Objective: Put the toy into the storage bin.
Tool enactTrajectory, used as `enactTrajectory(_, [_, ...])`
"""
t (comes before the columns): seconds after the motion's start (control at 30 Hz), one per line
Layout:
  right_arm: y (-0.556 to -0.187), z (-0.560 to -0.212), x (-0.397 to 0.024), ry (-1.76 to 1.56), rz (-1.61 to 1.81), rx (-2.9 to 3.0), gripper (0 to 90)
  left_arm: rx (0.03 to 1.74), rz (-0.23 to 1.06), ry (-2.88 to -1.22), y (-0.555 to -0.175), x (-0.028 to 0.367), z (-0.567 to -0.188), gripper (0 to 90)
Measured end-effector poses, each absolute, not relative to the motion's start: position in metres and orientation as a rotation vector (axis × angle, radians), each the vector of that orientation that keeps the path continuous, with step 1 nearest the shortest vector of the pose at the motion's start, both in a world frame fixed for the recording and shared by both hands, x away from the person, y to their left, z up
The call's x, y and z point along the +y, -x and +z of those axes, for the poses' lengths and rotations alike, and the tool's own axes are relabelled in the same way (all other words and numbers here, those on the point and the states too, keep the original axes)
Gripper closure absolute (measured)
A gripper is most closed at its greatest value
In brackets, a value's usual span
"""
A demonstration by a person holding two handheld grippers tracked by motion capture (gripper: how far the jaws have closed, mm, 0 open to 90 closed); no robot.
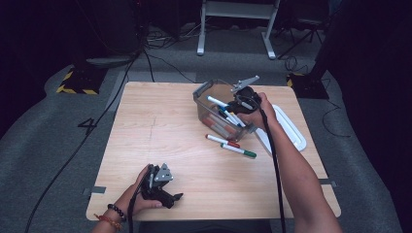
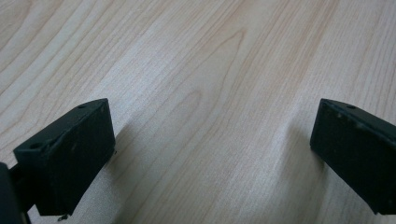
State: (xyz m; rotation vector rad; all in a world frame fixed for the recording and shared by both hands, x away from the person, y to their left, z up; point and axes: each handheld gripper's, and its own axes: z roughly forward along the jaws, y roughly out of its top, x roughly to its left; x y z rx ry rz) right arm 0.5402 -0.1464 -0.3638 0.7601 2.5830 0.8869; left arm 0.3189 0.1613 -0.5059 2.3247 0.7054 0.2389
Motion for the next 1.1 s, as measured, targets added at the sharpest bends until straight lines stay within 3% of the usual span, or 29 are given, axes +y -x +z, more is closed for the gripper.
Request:
enactTrajectory(0.43, [-0.55, -0.387, -0.131, -0.812, 0.66, 2.705, 73.1, 0.707, 0.242, -2.325, -0.318, 0.162, -0.506, 0.3])
enactTrajectory(0.77, [-0.547, -0.387, -0.13, -0.802, 0.696, 2.69, 61.1, 0.707, 0.24, -2.326, -0.318, 0.162, -0.506, 0.3])
enactTrajectory(1.1, [-0.518, -0.352, -0.156, -0.743, 0.939, 2.576, 44.9, 0.707, 0.242, -2.325, -0.319, 0.161, -0.506, 0.3])
